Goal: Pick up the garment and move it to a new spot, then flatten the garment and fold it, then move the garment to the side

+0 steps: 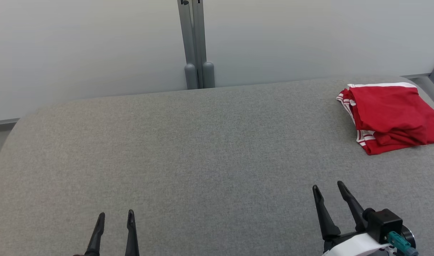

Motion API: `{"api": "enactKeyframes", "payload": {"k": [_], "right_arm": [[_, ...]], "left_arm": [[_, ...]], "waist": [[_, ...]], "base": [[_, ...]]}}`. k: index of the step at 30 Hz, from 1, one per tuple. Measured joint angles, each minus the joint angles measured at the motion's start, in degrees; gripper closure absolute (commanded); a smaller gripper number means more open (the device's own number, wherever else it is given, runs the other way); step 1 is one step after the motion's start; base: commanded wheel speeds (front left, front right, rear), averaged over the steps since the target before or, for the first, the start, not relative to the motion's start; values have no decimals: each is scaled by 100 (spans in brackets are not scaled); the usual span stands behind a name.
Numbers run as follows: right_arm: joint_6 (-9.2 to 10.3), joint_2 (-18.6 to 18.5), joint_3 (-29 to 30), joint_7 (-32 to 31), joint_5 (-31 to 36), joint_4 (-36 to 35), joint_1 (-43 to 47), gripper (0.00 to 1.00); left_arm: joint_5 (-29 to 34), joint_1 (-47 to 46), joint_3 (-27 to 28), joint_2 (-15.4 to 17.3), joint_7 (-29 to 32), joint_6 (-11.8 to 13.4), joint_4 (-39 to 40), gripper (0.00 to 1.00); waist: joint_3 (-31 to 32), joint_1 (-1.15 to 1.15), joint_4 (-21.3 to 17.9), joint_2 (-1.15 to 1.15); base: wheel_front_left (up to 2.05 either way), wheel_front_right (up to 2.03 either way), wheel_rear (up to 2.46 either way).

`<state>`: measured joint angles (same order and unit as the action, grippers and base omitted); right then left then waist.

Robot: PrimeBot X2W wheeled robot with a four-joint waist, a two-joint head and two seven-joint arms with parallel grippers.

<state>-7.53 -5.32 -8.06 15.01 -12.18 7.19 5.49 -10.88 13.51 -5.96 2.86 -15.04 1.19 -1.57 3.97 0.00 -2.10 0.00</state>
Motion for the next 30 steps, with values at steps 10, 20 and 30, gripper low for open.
{"api": "enactKeyframes", "payload": {"k": [10, 20, 30], "right_arm": [[-1, 18, 40, -142, -695, 194, 66, 100], [-1, 2, 163, -363, -1752, 274, -66, 100], [-1, -2, 286, -570, -2689, 332, -232, 100]], "left_arm": [[-736, -18, 14, 4, 152, -29, -233, 100], [-1819, -263, 88, 46, 350, -159, -406, 100], [-2770, -504, 180, 94, 557, -266, -546, 100]], "waist": [[-25, 0, 12, 0], [-57, 0, 29, 0], [-89, 0, 45, 0]], "base": [[0, 0, 0], [0, 0, 0], [0, 0, 0]]}}
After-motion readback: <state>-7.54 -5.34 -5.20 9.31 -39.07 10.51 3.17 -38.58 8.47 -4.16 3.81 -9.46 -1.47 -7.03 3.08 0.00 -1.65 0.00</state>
